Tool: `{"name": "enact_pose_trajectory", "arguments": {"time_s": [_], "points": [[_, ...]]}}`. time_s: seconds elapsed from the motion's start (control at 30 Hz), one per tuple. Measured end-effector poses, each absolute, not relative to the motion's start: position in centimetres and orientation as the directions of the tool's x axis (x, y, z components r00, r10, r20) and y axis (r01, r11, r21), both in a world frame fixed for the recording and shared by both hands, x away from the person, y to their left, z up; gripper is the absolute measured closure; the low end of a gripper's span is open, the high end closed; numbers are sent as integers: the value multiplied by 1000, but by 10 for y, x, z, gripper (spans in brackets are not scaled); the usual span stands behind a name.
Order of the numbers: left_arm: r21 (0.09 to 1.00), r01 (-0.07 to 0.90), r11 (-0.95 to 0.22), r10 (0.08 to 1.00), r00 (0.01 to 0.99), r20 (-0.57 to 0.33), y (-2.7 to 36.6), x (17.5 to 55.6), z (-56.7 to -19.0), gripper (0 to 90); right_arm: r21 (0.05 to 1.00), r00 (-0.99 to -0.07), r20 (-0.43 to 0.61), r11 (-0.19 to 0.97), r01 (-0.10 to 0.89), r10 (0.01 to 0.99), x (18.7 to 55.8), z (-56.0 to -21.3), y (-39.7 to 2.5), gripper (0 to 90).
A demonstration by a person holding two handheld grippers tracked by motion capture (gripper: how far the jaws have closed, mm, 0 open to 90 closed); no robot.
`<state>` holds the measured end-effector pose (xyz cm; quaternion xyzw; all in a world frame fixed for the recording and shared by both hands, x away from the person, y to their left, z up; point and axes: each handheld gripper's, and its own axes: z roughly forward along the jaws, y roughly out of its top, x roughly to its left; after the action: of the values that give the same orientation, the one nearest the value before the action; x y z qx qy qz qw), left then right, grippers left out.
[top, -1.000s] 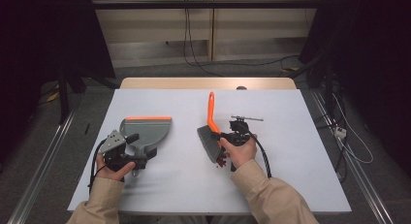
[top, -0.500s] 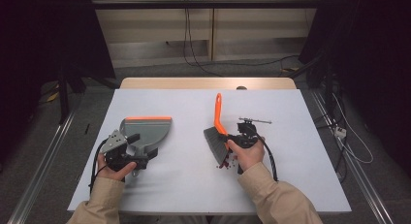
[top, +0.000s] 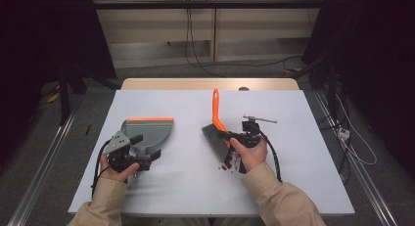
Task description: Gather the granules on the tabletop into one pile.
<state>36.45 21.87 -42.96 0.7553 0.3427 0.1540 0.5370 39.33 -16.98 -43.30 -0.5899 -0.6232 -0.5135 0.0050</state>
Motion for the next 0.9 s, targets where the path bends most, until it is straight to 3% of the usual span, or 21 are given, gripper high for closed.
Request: {"name": "enact_pose_trajectory", "arguments": {"time_s": [0.27,0.5,0.6,0.9], "points": [[916,355,-190,685,716,-135,219,365,-429,56,636,-419,631,-126,761,653,384,-420,-171,713],[917,354,-185,683,717,-140,218,364,-430,56,607,-459,631,-30,794,626,374,-437,-166,714],[915,358,-186,686,714,-139,219,364,-429,57,627,-500,581,39,778,642,375,-447,-165,713],[915,359,-184,687,712,-141,219,365,-430,57,674,-545,522,74,735,656,395,-447,-178,713]]}}
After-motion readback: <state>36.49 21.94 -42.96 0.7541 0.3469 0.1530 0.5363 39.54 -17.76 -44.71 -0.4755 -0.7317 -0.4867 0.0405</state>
